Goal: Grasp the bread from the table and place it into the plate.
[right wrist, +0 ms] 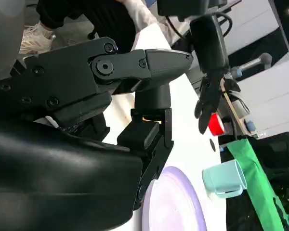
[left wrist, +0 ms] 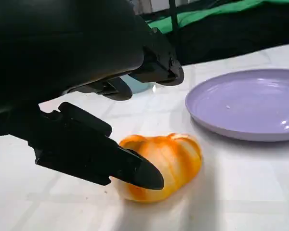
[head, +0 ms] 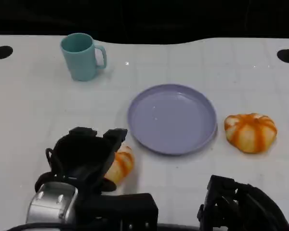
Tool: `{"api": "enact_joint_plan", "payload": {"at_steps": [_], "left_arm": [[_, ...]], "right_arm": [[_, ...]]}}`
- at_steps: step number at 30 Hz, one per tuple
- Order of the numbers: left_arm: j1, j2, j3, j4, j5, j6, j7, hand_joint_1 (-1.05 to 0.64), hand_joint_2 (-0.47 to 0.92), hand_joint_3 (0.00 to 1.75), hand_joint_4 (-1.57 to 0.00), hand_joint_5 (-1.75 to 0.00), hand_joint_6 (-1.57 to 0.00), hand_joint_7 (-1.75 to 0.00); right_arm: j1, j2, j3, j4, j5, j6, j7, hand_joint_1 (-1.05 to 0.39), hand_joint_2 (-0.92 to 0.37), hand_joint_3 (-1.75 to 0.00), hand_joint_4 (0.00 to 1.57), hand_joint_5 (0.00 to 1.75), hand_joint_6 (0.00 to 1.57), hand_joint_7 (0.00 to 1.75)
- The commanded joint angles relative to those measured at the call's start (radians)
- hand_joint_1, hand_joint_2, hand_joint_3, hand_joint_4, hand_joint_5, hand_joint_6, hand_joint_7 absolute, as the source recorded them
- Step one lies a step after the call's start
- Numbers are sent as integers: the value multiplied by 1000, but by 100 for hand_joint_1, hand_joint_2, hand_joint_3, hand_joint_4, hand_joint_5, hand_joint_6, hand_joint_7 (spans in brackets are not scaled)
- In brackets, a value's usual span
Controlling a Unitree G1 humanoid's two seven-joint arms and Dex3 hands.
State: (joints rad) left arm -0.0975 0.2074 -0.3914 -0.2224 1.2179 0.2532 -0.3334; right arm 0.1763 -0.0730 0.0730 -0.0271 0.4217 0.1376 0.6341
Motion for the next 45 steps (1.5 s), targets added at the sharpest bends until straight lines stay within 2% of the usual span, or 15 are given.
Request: {"api": "enact_joint_plan", "payload": {"at_steps": [1, 15, 24, 25, 26, 27, 29, 31, 32, 34, 35, 38, 42, 44, 45], "left_arm": [[-44, -9, -24, 43, 14, 51, -59, -57, 78, 1, -33, -15, -28, 0], [-162, -43, -80, 388, -65, 99, 49, -61, 82, 0, -30, -8, -26, -1], [-216, -42, -105, 593, -148, 42, 266, -42, 91, 2, -55, -27, -48, -3], [-217, -38, -106, 610, -160, 22, 302, -41, 92, 5, -58, -48, -58, -3], [-219, -33, -107, 628, -171, -1, 342, -37, 92, 9, -61, -97, -78, -6], [-221, -26, -111, 646, -180, -26, 383, -35, 92, 11, -64, -120, -90, -8], [-222, -12, -115, 683, -196, -83, 473, -32, 92, 11, -76, -155, -109, -13], [-221, -2, -118, 705, -208, -115, 534, -31, 92, 13, -79, -170, -115, -14], [-218, 2, -120, 714, -211, -133, 578, -29, 92, 16, -79, -173, -117, -21], [-214, 9, -120, 726, -221, -167, 650, -26, 92, 17, -80, -174, -90, -81], [-212, 12, -119, 728, -227, -181, 679, -24, 92, 18, -79, -174, -82, -82], [-211, 24, -117, 732, -244, -216, 737, -24, 92, 22, -79, -175, -84, -74], [-212, 40, -114, 730, -256, -243, 790, -24, 92, 27, -75, -175, -61, -144], [-213, 48, -113, 723, -254, -243, 803, -24, 92, 27, -74, -175, -55, -159], [-212, 53, -113, 709, -249, -236, 797, -25, 92, 28, -73, -175, -56, -154]], "right_arm": [[11, -16, -5, -23, -4, 5, -11, -69, -92, -28, 86, 158, 78, 134], [14, -18, -5, -23, 1, 2, -10, -68, -92, -28, 86, 158, 78, 134], [16, -19, -4, -20, 3, -6, -4, -67, -92, -29, 86, 157, 77, 134], [17, -19, -4, -21, 3, -7, -3, -67, -92, -29, 86, 157, 77, 134], [17, -19, -4, -23, 2, -6, -5, -68, -92, -29, 86, 157, 77, 134], [18, -20, -3, -24, 1, -6, -6, -68, -92, -29, 86, 157, 77, 134], [19, -21, -3, -25, 1, -7, -5, -68, -92, -29, 86, 157, 78, 134], [20, -21, -4, -26, 2, -5, -5, -68, -92, -29, 86, 157, 78, 134], [20, -21, -4, -29, 2, -2, -7, -68, -92, -29, 86, 157, 78, 134], [20, -22, -3, -30, 1, -1, -9, -68, -92, -28, 86, 157, 78, 134], [20, -21, -4, -30, 2, 0, -9, -69, -92, -28, 86, 157, 78, 134], [19, -21, -4, -27, 5, 4, -9, -68, -92, -28, 86, 157, 78, 134], [15, -20, -5, -19, 5, 1, -5, -68, -92, -28, 86, 157, 78, 134], [13, -19, -6, -11, 6, -3, -1, -69, -92, -28, 86, 157, 77, 134], [12, -19, -7, -7, 7, -5, 0, -69, -92, -28, 86, 157, 77, 134]]}}
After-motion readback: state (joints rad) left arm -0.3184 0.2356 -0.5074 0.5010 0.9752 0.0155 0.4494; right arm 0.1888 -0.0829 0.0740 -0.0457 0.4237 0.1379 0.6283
